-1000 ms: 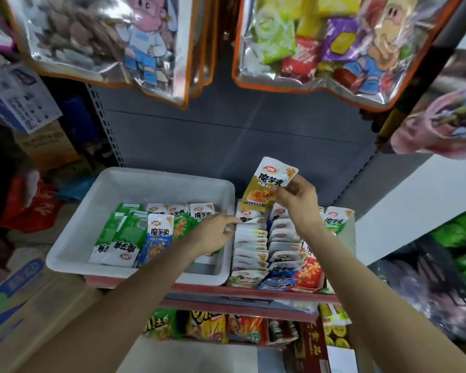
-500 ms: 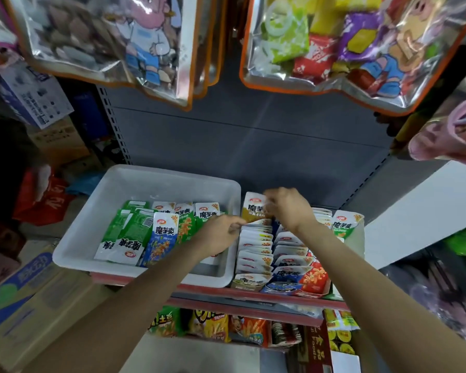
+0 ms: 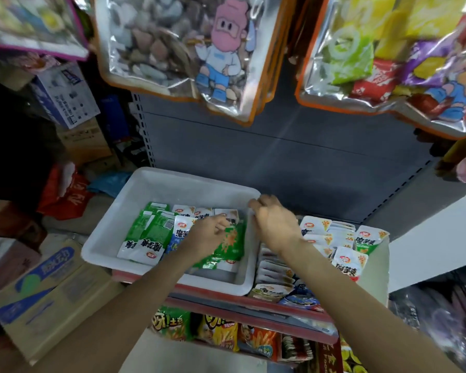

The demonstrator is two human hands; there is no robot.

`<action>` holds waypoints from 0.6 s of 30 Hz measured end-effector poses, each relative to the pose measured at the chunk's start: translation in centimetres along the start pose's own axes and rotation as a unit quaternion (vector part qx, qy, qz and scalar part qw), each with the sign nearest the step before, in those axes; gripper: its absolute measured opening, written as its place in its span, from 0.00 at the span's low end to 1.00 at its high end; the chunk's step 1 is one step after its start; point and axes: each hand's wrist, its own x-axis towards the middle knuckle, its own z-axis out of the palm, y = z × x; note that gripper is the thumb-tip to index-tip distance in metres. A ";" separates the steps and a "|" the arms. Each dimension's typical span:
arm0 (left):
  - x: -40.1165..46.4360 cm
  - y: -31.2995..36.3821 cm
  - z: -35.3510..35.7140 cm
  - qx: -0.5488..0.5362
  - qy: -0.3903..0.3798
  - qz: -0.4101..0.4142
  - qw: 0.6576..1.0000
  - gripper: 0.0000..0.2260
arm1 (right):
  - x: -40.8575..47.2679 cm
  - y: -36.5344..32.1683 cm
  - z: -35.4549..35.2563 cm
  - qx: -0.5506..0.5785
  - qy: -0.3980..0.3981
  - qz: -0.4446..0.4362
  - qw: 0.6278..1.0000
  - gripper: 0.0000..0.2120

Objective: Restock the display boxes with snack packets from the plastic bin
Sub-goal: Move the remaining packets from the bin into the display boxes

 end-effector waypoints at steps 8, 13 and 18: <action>-0.8 -8.9 -4.3 0.109 -0.052 -0.134 0.984 0.23 | 5.7 -8.8 8.8 0.397 -0.230 0.129 0.879 0.28; -0.2 -11.5 -4.9 0.081 -0.155 -0.155 0.972 0.34 | 8.2 -11.8 12.5 0.462 -0.184 0.240 0.834 0.19; -0.2 -11.4 -5.0 0.034 -0.084 -0.136 0.987 0.35 | 8.5 -13.1 11.7 0.457 -0.159 0.241 0.841 0.09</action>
